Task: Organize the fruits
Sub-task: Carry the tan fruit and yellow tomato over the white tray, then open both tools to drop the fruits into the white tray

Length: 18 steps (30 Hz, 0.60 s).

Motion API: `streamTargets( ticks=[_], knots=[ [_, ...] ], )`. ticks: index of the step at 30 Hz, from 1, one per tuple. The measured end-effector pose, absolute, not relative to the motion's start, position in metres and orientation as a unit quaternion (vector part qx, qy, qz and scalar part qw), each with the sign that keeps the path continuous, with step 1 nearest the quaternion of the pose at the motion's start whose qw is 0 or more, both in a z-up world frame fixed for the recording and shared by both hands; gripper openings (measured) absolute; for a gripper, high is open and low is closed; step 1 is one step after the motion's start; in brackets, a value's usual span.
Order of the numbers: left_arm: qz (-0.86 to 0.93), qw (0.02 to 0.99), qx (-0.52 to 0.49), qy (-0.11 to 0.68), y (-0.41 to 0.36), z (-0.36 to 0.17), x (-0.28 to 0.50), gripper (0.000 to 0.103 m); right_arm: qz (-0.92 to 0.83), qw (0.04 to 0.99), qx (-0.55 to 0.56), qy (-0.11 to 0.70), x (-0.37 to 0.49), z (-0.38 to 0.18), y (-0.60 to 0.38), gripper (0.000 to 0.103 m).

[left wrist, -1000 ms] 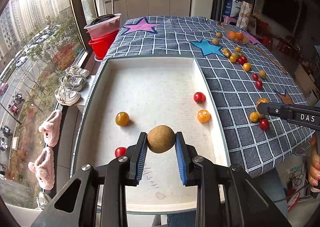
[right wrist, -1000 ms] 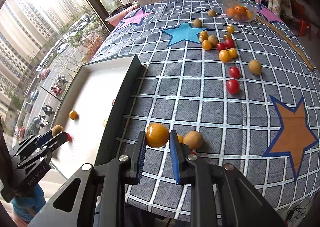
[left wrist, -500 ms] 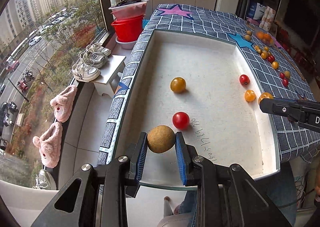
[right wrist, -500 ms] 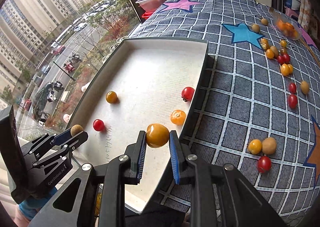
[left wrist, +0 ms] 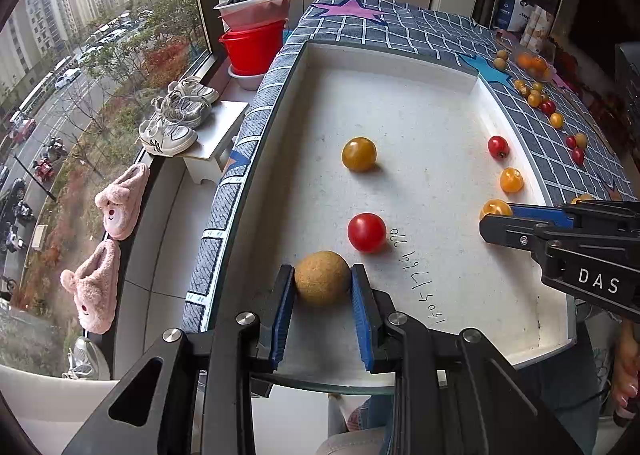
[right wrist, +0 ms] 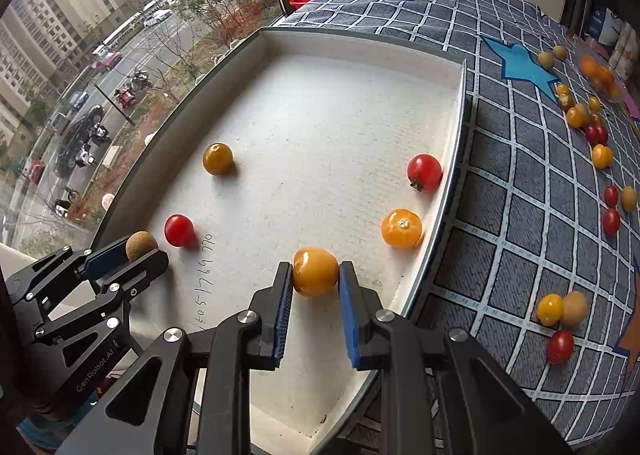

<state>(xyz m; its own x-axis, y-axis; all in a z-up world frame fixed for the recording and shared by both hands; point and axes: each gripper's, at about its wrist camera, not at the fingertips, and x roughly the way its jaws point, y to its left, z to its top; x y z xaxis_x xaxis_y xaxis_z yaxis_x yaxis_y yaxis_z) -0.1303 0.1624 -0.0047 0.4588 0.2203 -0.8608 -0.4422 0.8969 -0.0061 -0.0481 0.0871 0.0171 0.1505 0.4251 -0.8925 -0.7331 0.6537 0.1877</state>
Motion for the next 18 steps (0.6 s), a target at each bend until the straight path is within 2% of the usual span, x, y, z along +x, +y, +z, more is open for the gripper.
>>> streamTargets(
  ticks=[7,13,15,16,17,18],
  knots=[
    [0.197,0.845,-0.113,0.483,0.164,-0.005,-0.129,0.030,0.389,0.745,-0.168,0.515,-0.051,0.017,0.094,0.029],
    [0.194,0.846,-0.112,0.484,0.163,-0.005,-0.129,0.030,0.397,0.744,-0.154,0.514,-0.051,0.025,0.093,0.061],
    [0.193,0.845,-0.114,0.485,0.163,-0.005,-0.129,0.031,0.401,0.746,-0.147,0.511,-0.050,0.031,0.090,0.064],
    [0.192,0.844,-0.117,0.486,0.163,-0.005,-0.129,0.050,0.402,0.747,-0.142,0.510,-0.049,0.034,0.088,0.066],
    [0.191,0.845,-0.121,0.484,0.163,-0.004,-0.130,0.078,0.403,0.749,-0.137,0.508,-0.051,0.038,0.085,0.070],
    [0.190,0.851,-0.123,0.474,0.162,-0.002,-0.132,0.084,0.404,0.750,-0.130,0.507,-0.049,0.042,0.082,0.073]
  ],
)
